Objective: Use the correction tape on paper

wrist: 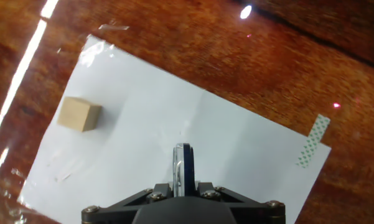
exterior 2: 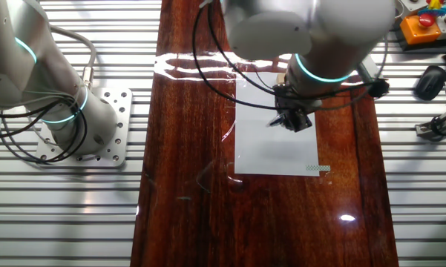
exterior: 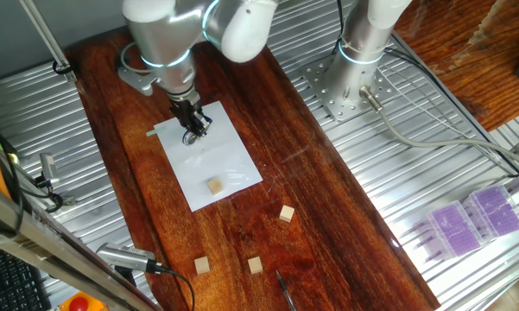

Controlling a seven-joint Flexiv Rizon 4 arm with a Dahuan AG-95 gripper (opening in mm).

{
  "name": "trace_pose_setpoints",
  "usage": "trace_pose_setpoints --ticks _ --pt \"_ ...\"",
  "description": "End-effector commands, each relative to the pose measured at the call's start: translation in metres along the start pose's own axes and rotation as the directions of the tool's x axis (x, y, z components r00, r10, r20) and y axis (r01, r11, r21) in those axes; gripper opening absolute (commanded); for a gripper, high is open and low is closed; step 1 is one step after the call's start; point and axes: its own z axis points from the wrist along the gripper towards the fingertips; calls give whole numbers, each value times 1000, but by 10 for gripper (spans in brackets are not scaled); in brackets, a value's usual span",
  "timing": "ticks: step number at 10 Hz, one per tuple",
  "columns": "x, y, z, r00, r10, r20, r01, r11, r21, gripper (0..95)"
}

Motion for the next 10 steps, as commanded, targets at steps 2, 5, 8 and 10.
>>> trace_pose_setpoints --ticks 2,5,8,10 --pt "-3 1 2 1000 16 6 -16 1000 4 0" --pt "-19 16 14 999 37 3 -37 999 19 0" --pt "-32 30 26 999 35 7 -35 999 32 0" --pt "-35 33 31 1000 29 12 -29 999 31 0"
